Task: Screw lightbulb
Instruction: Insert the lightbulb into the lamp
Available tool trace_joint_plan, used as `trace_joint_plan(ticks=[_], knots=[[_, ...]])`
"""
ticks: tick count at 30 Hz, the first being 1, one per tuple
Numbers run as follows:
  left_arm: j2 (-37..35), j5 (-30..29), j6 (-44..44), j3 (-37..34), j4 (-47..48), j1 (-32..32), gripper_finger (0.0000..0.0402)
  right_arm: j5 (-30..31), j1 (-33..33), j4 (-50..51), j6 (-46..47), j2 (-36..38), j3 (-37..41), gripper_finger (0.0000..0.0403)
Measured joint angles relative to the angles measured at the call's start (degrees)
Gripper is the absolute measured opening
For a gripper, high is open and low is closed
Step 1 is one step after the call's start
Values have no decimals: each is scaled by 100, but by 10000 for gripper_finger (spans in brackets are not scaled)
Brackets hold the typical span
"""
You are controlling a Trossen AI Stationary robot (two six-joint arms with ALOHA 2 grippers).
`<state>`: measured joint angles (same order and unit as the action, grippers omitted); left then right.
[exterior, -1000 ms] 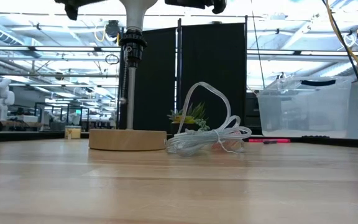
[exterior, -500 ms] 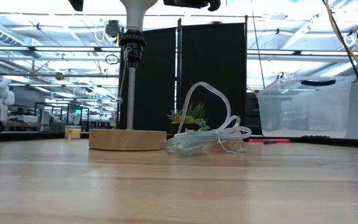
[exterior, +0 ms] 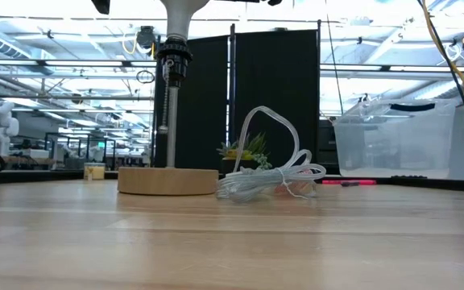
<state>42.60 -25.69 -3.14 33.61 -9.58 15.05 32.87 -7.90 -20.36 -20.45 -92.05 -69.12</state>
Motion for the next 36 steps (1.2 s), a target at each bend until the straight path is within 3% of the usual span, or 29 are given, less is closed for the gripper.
trace_joint_plan(ticks=[7, 14, 20, 31, 36], knots=[[-15, -572, 2, 0, 192, -7, 0, 126, -222, 54, 87, 4, 0, 0], [-58, -1073, -15, 4, 380, -35, 0, -131, -442, 90, 282, -26, 2, 0], [-74, -1619, 10, 4, 324, -323, 0, -61, -633, 41, 346, -136, 0, 0], [-533, -756, -348, 2, -97, 80, 0, 610, -425, 354, 336, -275, 4, 0], [-392, -712, -456, 2, -114, 356, 0, 624, -136, 320, 315, -275, 4, 0]])
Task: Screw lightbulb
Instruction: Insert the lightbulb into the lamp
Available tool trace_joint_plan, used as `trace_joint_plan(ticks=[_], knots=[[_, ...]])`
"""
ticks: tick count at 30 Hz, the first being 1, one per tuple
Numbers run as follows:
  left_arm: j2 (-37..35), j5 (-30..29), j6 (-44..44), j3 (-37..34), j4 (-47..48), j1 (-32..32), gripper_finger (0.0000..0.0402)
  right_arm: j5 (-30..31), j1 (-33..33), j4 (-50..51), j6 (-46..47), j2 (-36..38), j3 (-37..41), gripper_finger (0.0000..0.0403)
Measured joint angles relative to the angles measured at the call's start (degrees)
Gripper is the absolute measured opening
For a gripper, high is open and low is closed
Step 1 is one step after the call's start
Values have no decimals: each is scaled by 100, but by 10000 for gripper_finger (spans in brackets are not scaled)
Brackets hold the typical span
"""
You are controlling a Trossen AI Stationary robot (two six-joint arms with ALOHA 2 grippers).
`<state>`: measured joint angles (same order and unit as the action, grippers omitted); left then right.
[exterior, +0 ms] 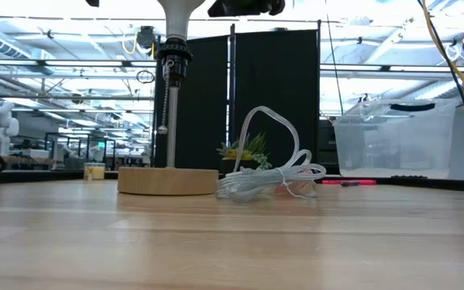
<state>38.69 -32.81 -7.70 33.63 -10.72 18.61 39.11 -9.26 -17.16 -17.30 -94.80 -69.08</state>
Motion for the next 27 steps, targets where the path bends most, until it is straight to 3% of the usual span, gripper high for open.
trace_joint_plan(ticks=[13, 27], knots=[[443, 21, 121, 0, 63, 236, 0, -292, 283, -833, -745, 0, 0, 0], [391, -369, 137, 0, 273, 188, 0, -238, 145, -788, -737, 5, -52, 0]])
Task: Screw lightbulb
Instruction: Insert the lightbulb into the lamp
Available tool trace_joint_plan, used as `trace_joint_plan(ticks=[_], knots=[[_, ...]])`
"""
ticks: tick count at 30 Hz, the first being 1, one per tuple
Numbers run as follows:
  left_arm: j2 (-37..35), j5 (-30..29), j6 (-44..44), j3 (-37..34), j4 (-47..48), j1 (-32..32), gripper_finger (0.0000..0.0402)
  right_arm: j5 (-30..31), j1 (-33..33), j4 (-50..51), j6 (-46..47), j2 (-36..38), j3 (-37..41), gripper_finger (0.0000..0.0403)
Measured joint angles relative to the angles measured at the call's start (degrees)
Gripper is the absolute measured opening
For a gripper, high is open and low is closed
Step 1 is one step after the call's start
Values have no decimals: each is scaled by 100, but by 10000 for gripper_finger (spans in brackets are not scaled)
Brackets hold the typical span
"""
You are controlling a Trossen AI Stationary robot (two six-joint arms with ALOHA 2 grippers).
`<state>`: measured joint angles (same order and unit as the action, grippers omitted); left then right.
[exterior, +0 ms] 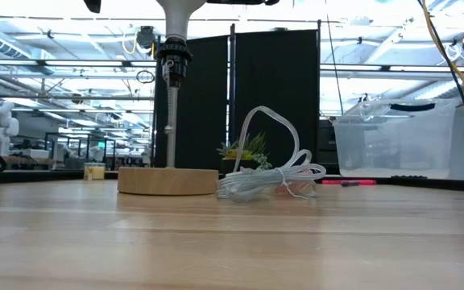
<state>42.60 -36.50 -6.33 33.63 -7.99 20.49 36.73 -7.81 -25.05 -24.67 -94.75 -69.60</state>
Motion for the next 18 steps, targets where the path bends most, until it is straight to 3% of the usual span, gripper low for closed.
trace_joint_plan(ticks=[18], knots=[[-23, -326, 27, -2, 145, -661, 0, -83, -457, 255, 100, -12, -21, 0]])
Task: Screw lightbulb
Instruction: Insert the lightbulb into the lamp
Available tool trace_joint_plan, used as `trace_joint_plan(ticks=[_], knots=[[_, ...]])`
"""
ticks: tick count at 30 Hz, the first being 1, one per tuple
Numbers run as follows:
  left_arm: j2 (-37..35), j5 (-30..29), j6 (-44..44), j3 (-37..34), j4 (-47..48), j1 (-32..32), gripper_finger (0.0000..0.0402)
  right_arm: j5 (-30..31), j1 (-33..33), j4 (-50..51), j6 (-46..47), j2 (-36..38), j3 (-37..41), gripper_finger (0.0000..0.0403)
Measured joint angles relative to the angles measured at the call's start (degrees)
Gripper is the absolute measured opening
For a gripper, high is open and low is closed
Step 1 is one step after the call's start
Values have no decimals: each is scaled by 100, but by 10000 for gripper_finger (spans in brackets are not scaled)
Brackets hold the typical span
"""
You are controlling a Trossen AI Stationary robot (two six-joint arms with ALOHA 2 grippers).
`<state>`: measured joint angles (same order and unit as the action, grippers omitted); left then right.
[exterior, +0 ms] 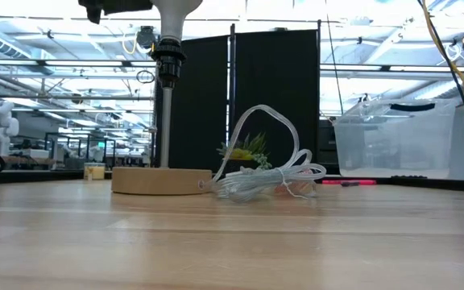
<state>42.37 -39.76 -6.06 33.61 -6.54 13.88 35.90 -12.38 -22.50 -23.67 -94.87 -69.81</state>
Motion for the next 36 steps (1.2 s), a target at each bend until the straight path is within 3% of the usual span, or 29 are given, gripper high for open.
trace_joint_plan(ticks=[9, 16, 24, 36], knots=[[-216, 51, -35, 0, 0, -235, 0, -14, -135, 321, 249, 4, 1, 0], [-670, 329, -43, 0, -40, 272, 0, -28, 33, 469, 420, -229, 21, 0], [-503, 346, -56, 0, 22, 1027, 0, 31, 476, 109, 431, -273, 21, 0], [-320, 277, 18, 0, 207, 980, 0, 13, 693, -556, -90, -269, 21, 0]])
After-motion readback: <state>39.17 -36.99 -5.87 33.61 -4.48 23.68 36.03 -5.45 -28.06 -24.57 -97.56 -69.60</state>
